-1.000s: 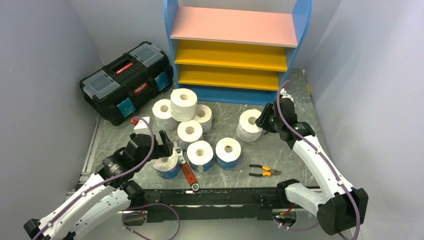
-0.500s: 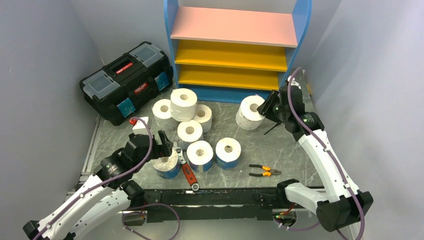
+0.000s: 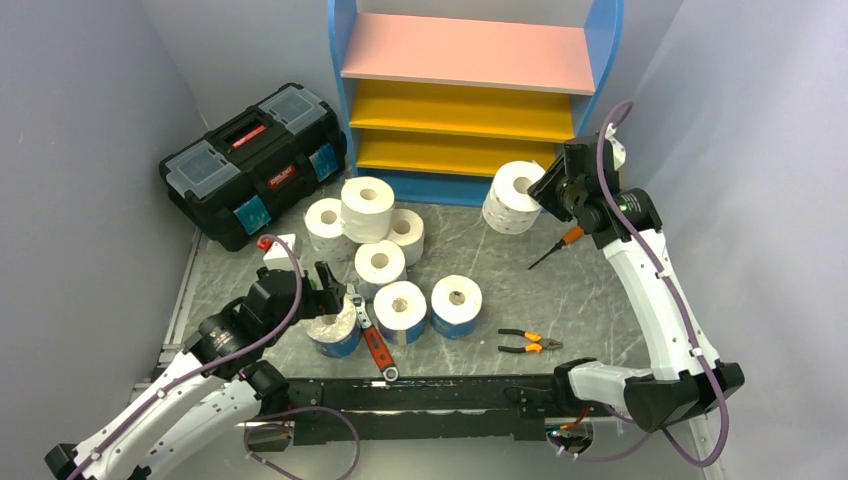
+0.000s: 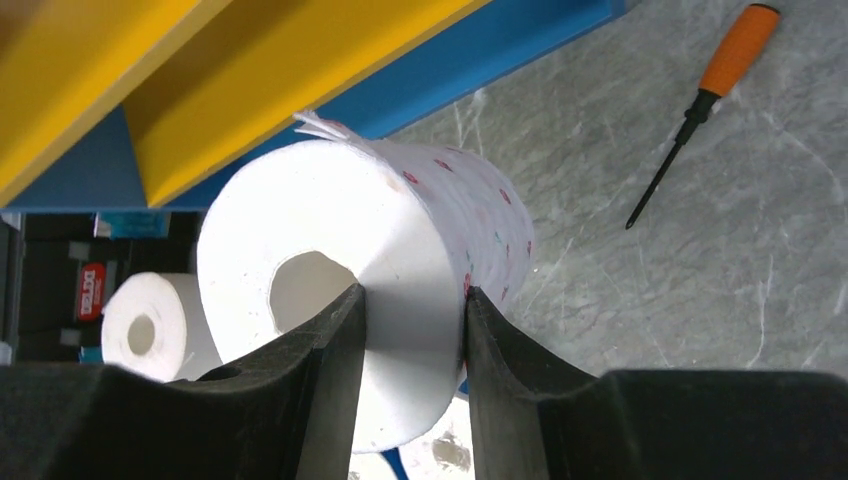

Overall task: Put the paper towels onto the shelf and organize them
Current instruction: Place the paper towel on the shelf.

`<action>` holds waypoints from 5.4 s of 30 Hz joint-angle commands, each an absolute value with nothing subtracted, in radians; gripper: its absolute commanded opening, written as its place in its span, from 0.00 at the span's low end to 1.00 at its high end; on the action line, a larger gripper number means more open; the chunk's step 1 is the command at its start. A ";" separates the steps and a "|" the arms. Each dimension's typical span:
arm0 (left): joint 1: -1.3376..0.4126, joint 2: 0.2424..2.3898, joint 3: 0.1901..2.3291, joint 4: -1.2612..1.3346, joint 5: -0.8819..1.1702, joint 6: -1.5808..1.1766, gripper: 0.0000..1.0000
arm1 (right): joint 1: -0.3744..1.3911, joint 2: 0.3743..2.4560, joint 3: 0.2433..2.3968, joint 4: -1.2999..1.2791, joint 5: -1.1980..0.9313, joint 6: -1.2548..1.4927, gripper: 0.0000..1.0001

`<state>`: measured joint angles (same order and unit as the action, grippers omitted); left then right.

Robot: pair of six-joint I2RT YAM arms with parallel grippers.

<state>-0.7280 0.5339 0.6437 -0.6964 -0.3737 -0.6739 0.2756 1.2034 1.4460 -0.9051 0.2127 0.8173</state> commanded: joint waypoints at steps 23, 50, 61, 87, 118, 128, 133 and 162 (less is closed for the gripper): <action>-0.731 0.536 0.699 -0.640 -0.361 -0.646 0.98 | 0.187 1.397 1.851 -0.939 0.375 0.935 0.32; -0.731 0.565 0.711 -0.635 -0.377 -0.628 0.98 | 0.156 1.451 1.999 -0.915 0.335 0.929 0.29; -0.731 0.588 0.717 -0.623 -0.346 -0.631 0.97 | 0.181 1.405 2.085 -0.947 0.282 0.912 0.27; -0.730 0.585 0.751 -0.632 -0.353 -0.630 0.97 | 0.188 1.585 2.461 -0.946 0.364 0.900 0.27; -0.731 0.678 0.753 -0.574 -0.366 -0.601 0.98 | 0.139 1.695 2.435 -0.801 0.447 0.891 0.28; -0.731 0.699 0.759 -0.565 -0.358 -0.599 0.98 | 0.131 1.711 2.437 -0.791 0.418 0.884 0.42; -0.731 0.704 0.762 -0.560 -0.353 -0.597 0.98 | 0.127 1.723 2.439 -0.784 0.395 0.886 0.49; -0.731 0.707 0.762 -0.559 -0.330 -0.607 0.98 | 0.082 1.759 2.447 -0.739 0.258 0.886 0.84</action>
